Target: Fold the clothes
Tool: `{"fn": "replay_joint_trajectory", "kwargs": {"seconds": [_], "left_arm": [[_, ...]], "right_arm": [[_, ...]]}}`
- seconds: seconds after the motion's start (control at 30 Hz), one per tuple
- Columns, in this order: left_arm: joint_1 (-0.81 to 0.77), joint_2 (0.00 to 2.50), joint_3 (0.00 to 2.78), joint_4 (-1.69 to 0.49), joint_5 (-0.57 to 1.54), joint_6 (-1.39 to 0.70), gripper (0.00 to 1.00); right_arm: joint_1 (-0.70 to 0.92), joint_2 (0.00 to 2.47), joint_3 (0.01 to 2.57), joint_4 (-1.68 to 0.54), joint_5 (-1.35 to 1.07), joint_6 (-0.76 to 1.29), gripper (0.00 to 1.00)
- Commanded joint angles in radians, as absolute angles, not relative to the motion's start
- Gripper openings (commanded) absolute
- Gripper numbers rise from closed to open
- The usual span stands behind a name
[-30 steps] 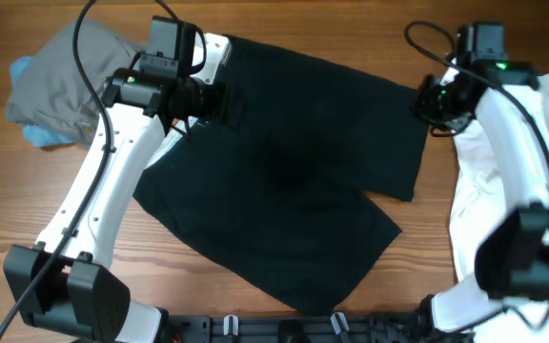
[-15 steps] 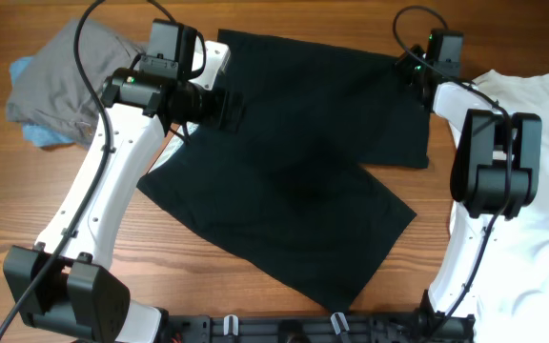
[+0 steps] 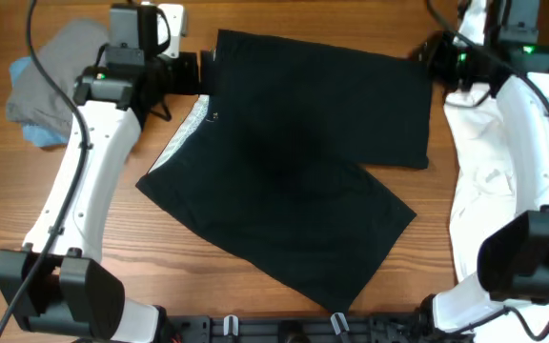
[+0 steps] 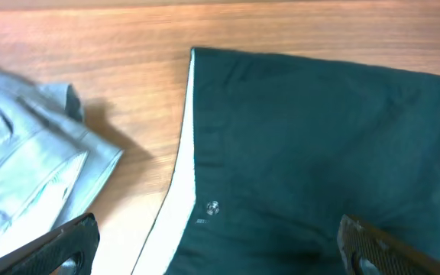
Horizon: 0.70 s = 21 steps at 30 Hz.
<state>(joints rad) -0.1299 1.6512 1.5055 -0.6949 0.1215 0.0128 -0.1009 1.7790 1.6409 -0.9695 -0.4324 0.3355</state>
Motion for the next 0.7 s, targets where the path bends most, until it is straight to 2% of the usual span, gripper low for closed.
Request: {"fn": "replay_joint_trajectory", "kwargs": {"seconds": [0.0, 0.1, 0.2, 0.33, 0.4, 0.43, 0.47, 0.57, 0.67], "left_arm": [[-0.131, 1.617, 1.510, -0.708, 0.149, -0.008, 1.00], [-0.131, 1.617, 1.510, -0.714, 0.149, -0.008, 1.00], [-0.131, 1.617, 1.510, -0.732, 0.148, -0.008, 1.00], [-0.131, 1.617, 1.510, -0.738, 0.149, -0.008, 1.00], [-0.131, 1.617, 1.510, -0.738, 0.149, -0.008, 1.00], [-0.131, 1.617, 1.510, -0.738, 0.149, -0.008, 1.00], [-0.131, 1.617, 1.510, -0.738, 0.149, -0.008, 1.00], [-0.131, 1.617, 1.510, -0.737, 0.149, -0.008, 1.00], [-0.131, 1.617, 1.510, -0.732, 0.149, -0.008, 1.00]], "right_arm": [[0.006, 1.834, 1.542, -1.139, -0.506, 0.318, 0.20], [0.168, 1.842, 1.369, -1.124, -0.434, 0.344, 0.22], [0.228, 1.842, 1.225, -1.014, -0.356, 0.432, 0.25], [0.200, 1.842, 1.066, -0.751, -0.150, 0.510, 0.23], [0.163, 1.842, 1.066, -0.719, -0.082, 0.554, 0.20], [0.148, 1.842, 1.065, -0.717, -0.133, 0.552, 0.16], [0.148, 1.842, 1.065, -0.719, -0.165, 0.537, 0.15], [0.155, 1.860, 1.041, -0.683, -0.064, 0.537, 0.15], [0.130, 1.921, 1.037, -0.653, 0.244, 0.677, 0.09]]}}
